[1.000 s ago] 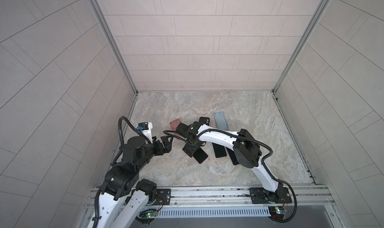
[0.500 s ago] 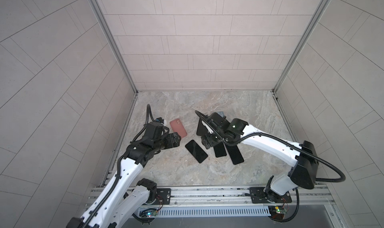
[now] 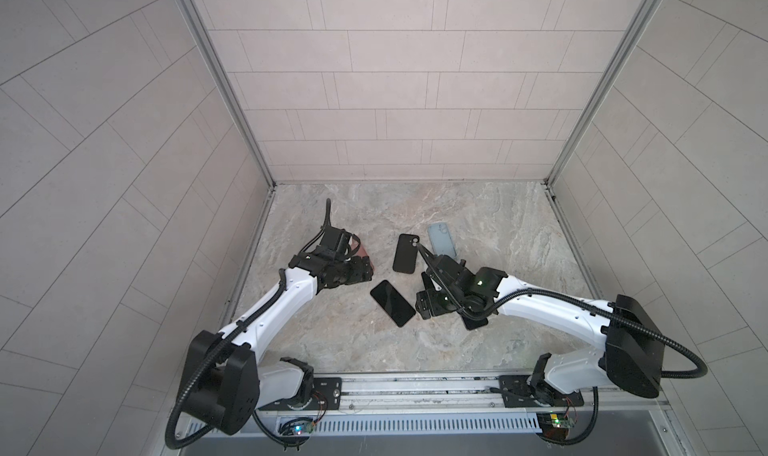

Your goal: Put the phone into the phone case

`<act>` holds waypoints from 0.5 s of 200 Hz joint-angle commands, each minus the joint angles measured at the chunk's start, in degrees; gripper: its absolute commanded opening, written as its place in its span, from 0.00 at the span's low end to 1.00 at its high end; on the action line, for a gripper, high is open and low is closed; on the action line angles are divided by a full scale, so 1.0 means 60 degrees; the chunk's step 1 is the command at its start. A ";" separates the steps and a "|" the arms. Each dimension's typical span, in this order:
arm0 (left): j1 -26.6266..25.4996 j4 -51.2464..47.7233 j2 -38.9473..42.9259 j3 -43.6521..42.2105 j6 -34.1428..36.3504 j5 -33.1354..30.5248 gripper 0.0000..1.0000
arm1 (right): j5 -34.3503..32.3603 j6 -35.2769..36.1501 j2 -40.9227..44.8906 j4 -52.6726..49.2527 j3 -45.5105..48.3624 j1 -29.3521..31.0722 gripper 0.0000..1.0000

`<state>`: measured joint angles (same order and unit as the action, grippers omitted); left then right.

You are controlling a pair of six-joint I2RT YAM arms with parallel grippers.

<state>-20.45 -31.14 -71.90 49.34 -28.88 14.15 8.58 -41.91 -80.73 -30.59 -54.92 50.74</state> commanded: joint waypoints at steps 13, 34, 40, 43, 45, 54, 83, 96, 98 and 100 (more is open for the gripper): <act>-0.0206 0.0051 -0.0152 0.0008 0.0076 0.0197 0.87 | 0.0169 -0.1261 -0.0047 0.1072 0.0284 0.0098 0.90; -0.0362 0.0220 -0.0528 -0.0127 -0.0045 0.0536 0.87 | 0.0689 -0.2346 -0.0126 0.2278 0.0912 0.0127 0.90; -0.0417 0.0381 -0.0610 -0.0199 -0.0070 0.0622 0.87 | 0.0817 -0.2668 -0.0139 0.2742 0.1187 0.0141 0.90; -0.0430 0.0474 -0.0638 -0.0246 -0.0078 0.0704 0.87 | 0.0904 -0.2870 -0.0152 0.3040 0.1345 0.0142 0.90; -0.0452 0.0535 -0.0657 -0.0258 -0.0078 0.0743 0.87 | 0.0963 -0.2975 -0.0160 0.3188 0.1440 0.0142 0.90; -0.0462 0.0836 -0.0753 -0.0388 -0.0128 0.0950 0.87 | 0.1184 -0.3565 -0.0194 0.4186 0.1940 0.0138 0.91; -0.0456 0.1292 -0.1094 -0.0449 -0.0160 0.1088 0.87 | 0.1397 -0.5150 -0.0247 0.6885 0.3183 0.0224 0.92; -0.0459 0.1496 -0.1274 -0.0456 -0.0138 0.1119 0.87 | 0.1237 -0.5301 -0.0260 0.7058 0.3440 0.0374 0.93; -0.0459 0.1538 -0.1310 -0.0452 -0.0148 0.1140 0.87 | 0.1211 -0.5322 -0.0257 0.7042 0.3447 0.0394 0.93; -0.0459 0.1577 -0.1353 -0.0447 -0.0151 0.1160 0.87 | 0.1186 -0.5331 -0.0260 0.7049 0.3453 0.0425 0.93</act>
<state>-22.98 -25.58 -78.41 47.11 -29.56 19.70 15.77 -66.15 -81.97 0.93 -35.77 51.86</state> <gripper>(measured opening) 0.872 0.925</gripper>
